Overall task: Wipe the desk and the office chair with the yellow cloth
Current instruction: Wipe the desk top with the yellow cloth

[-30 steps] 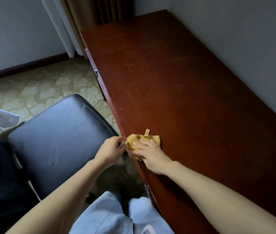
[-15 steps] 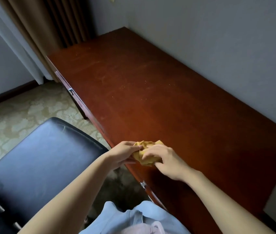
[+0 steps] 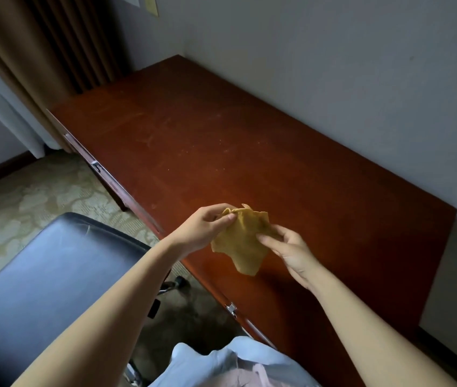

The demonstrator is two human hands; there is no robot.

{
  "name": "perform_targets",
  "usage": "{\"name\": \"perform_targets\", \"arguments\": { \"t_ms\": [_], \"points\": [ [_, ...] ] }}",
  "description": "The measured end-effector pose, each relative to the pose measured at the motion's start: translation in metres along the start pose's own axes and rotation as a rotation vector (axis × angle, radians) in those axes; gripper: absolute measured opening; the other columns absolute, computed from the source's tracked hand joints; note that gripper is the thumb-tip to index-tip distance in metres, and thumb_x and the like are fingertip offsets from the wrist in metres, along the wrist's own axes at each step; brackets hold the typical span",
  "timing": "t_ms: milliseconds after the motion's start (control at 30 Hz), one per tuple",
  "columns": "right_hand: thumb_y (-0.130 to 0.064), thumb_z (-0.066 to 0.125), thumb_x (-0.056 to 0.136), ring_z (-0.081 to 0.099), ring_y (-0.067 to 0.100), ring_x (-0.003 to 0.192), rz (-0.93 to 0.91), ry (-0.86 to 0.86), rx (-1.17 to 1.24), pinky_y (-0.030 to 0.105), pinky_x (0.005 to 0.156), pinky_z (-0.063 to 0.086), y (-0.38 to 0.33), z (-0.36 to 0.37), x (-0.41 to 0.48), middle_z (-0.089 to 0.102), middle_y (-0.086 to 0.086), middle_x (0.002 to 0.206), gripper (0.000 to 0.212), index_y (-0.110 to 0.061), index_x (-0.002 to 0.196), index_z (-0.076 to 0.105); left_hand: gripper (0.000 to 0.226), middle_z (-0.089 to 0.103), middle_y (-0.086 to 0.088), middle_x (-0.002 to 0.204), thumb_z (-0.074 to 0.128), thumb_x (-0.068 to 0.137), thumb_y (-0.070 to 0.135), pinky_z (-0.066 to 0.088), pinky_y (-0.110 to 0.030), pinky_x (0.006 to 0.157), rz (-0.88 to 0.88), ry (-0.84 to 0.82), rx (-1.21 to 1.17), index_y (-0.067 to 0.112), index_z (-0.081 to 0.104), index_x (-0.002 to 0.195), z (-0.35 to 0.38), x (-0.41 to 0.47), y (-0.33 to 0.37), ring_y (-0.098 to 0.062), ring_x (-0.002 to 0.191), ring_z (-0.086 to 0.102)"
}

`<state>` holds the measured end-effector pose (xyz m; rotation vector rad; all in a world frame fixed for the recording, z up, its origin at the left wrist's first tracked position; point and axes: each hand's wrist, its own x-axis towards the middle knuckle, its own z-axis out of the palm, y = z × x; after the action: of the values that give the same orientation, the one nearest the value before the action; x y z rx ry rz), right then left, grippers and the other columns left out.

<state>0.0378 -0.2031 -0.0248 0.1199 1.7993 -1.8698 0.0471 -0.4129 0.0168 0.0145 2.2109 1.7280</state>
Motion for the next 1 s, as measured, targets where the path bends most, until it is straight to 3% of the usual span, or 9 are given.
{"name": "perform_targets", "arguments": {
  "t_ms": [100, 200, 367, 600, 667, 733, 800, 867, 1000],
  "points": [
    [-0.008, 0.072, 0.080, 0.068, 0.017, 0.087, -0.131, 0.241, -0.065, 0.018, 0.073, 0.052, -0.007, -0.002, 0.006, 0.074, 0.003, 0.086, 0.010, -0.012, 0.088, 0.069, 0.015, 0.071, 0.002, 0.095, 0.053, 0.097, 0.020, 0.051, -0.012, 0.068, -0.069, 0.143, 0.048, 0.025, 0.066, 0.104, 0.000, 0.002, -0.012, -0.009, 0.084, 0.066],
    [-0.011, 0.076, 0.077, 0.056, 0.003, 0.061, -0.394, 0.508, -0.389, 0.012, 0.057, 0.042, -0.022, -0.015, 0.011, 0.063, -0.006, 0.067, 0.016, -0.017, 0.072, 0.062, 0.026, 0.068, 0.000, 0.105, 0.063, 0.091, 0.012, 0.050, -0.020, 0.076, -0.158, 0.234, 0.082, 0.022, 0.063, 0.115, 0.002, 0.006, -0.024, -0.012, 0.089, 0.064],
    [-0.008, 0.083, 0.068, 0.061, 0.026, 0.064, -0.738, 0.743, -1.077, 0.035, 0.070, 0.046, -0.008, -0.025, 0.006, 0.064, 0.003, 0.065, 0.019, -0.010, 0.070, 0.064, 0.039, 0.071, 0.000, 0.091, 0.072, 0.070, -0.010, 0.051, -0.010, 0.057, -0.197, 0.344, 0.171, 0.015, 0.071, 0.099, 0.013, -0.003, -0.041, -0.007, 0.075, 0.065],
    [-0.020, 0.086, 0.064, 0.057, 0.017, 0.088, -0.675, 0.287, -1.135, 0.028, 0.089, 0.036, 0.065, -0.016, -0.011, 0.066, -0.003, 0.077, 0.019, -0.016, 0.072, 0.069, 0.027, 0.071, 0.000, 0.073, 0.079, 0.069, -0.002, 0.054, -0.017, 0.066, -0.220, 0.415, 0.314, 0.005, 0.073, 0.094, 0.031, -0.014, -0.063, -0.006, 0.066, 0.067],
    [-0.029, 0.078, 0.073, 0.046, 0.026, 0.123, -0.571, 0.129, -1.290, 0.045, 0.109, 0.028, 0.072, -0.026, -0.010, 0.063, 0.000, 0.119, 0.022, -0.025, 0.094, 0.072, 0.020, 0.072, 0.001, 0.087, 0.077, 0.077, 0.020, 0.053, -0.029, 0.076, -0.249, 0.391, 0.520, 0.015, 0.072, 0.096, 0.032, -0.014, -0.067, -0.014, 0.083, 0.067],
    [-0.045, 0.057, 0.089, 0.005, 0.032, 0.145, -0.385, -0.025, -1.439, 0.054, 0.117, 0.004, 0.073, -0.039, -0.005, 0.022, -0.002, 0.155, 0.036, -0.037, 0.124, 0.059, 0.038, 0.063, 0.000, 0.118, 0.069, 0.083, 0.040, 0.044, -0.034, 0.093, -0.288, 0.270, 0.795, 0.023, 0.064, 0.116, 0.033, -0.013, -0.073, -0.022, 0.115, 0.055],
    [-0.054, 0.039, 0.094, -0.014, 0.025, 0.145, -0.310, -0.124, -1.530, 0.047, 0.118, -0.005, 0.075, -0.050, 0.004, 0.002, -0.004, 0.159, 0.046, -0.035, 0.135, 0.050, 0.067, 0.031, -0.004, 0.153, 0.060, 0.086, 0.051, 0.021, -0.042, 0.113, -0.372, 0.136, 0.963, 0.026, 0.038, 0.144, 0.036, -0.013, -0.080, -0.027, 0.142, 0.024],
    [-0.053, 0.036, 0.096, -0.007, 0.023, 0.146, -0.361, -0.140, -1.603, 0.041, 0.118, -0.008, 0.073, -0.057, 0.013, 0.009, -0.003, 0.159, 0.049, -0.029, 0.135, 0.050, 0.080, 0.005, -0.006, 0.161, 0.051, 0.089, 0.057, 0.005, -0.046, 0.117, -0.440, 0.066, 1.017, 0.024, 0.015, 0.152, 0.037, -0.013, -0.085, -0.028, 0.148, 0.002],
    [-0.046, 0.036, 0.098, 0.006, 0.017, 0.146, -0.393, -0.097, -1.610, 0.034, 0.118, -0.001, 0.054, -0.062, 0.043, 0.024, -0.007, 0.155, 0.046, -0.028, 0.139, 0.046, 0.081, -0.008, -0.009, 0.160, 0.039, 0.094, 0.057, 0.001, -0.047, 0.118, -0.497, -0.041, 1.048, 0.021, -0.003, 0.153, 0.038, -0.013, -0.091, -0.026, 0.148, -0.004]
  ]
}}
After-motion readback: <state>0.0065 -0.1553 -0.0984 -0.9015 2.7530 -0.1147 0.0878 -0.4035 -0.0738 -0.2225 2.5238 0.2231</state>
